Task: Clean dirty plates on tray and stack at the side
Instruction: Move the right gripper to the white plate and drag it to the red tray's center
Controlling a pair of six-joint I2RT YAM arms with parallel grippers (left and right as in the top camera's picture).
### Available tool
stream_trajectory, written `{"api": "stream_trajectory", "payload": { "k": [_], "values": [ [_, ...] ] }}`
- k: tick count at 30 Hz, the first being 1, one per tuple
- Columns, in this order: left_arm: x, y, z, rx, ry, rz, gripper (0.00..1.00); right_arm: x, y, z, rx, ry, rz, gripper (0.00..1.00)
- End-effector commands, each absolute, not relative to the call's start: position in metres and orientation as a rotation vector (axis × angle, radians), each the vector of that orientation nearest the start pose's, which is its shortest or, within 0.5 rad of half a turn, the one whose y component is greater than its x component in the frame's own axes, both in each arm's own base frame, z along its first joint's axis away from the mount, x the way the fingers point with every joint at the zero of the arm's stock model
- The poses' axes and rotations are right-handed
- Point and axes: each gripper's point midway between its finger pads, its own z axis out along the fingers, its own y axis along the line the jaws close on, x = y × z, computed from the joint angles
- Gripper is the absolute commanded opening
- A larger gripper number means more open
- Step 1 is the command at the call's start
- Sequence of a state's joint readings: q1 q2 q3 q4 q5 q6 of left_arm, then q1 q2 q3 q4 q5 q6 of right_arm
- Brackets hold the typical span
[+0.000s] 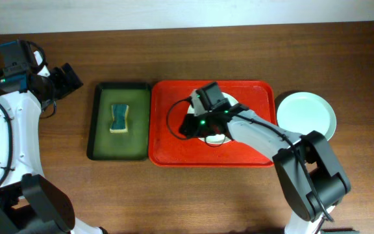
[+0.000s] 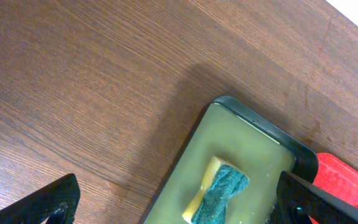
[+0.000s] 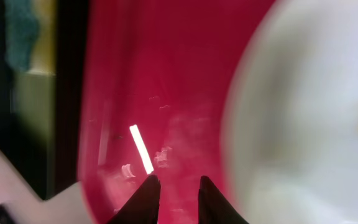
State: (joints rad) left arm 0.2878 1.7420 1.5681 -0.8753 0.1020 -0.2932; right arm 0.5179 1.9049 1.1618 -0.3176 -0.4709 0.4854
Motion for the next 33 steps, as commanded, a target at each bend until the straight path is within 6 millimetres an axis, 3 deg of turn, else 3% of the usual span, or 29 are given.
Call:
{"api": "stream_trajectory", "payload": {
  "k": [1, 3, 5, 6, 9, 11, 13, 16, 21, 22, 24, 26, 28, 30, 31, 32, 33],
  "values": [
    [0.426, 0.109, 0.181, -0.728, 2.508, -0.149, 0.99, 0.349, 0.299, 0.091, -0.221, 2.733, 0.973, 0.31],
    [0.426, 0.109, 0.181, -0.728, 2.508, -0.149, 1.0, 0.367, 0.271, 0.125, -0.207, 2.699, 0.798, 0.38],
    [0.426, 0.108, 0.181, -0.728, 2.508, -0.149, 0.99, 0.384, 0.229, 0.135, -0.198, 2.687, 0.572, 0.41],
    [0.426, 0.108, 0.181, -0.728, 2.508, -0.149, 0.99, 0.391, 0.209, 0.132, -0.175, 2.692, 0.473, 0.41],
    [0.426, 0.109, 0.181, -0.728, 2.508, -0.149, 1.0, 0.401, 0.116, 0.116, -0.032, 2.75, 0.076, 0.4],
    [0.426, 0.108, 0.181, -0.728, 2.508, -0.149, 0.99, 0.391, 0.089, 0.097, 0.022, 2.814, 0.03, 0.39],
    [0.426, 0.108, 0.181, -0.728, 2.508, -0.149, 0.99, 0.39, 0.079, 0.076, -0.006, 2.831, 0.004, 0.32],
    [0.426, 0.108, 0.181, -0.728, 2.508, -0.149, 0.99, 0.395, 0.078, 0.045, 0.001, 2.831, 0.004, 0.32],
    [0.426, 0.108, 0.181, -0.728, 2.508, -0.149, 0.99, 0.391, 0.078, 0.012, -0.002, 2.899, -0.006, 0.32],
    [0.426, 0.108, 0.181, -0.728, 2.508, -0.149, 0.99, 0.391, 0.078, 0.011, -0.002, 2.903, -0.007, 0.22],
    [0.426, 0.109, 0.181, -0.729, 2.508, -0.149, 1.0, 0.388, 0.088, 0.01, -0.008, 2.918, 0.076, 0.17],
    [0.426, 0.108, 0.181, -0.728, 2.508, -0.149, 0.99, 0.382, 0.096, 0.01, -0.016, 2.944, 0.151, 0.04],
    [0.426, 0.108, 0.181, -0.728, 2.508, -0.149, 0.99, 0.369, 0.109, 0.009, -0.002, 2.995, 0.271, 0.04],
    [0.426, 0.108, 0.181, -0.728, 2.508, -0.149, 1.0, 0.344, 0.118, 0.009, 0.248, 3.101, 0.386, 0.05],
    [0.426, 0.108, 0.181, -0.728, 2.508, -0.149, 1.0, 0.334, 0.129, 0.012, 0.31, 3.137, 0.49, 0.09],
    [0.426, 0.108, 0.181, -0.728, 2.508, -0.149, 0.99, 0.327, 0.147, 0.02, 0.309, 3.151, 0.674, 0.31],
    [0.426, 0.108, 0.181, -0.728, 2.508, -0.149, 0.99, 0.327, 0.148, 0.021, 0.31, 3.151, 0.682, 0.45]
  ]
}}
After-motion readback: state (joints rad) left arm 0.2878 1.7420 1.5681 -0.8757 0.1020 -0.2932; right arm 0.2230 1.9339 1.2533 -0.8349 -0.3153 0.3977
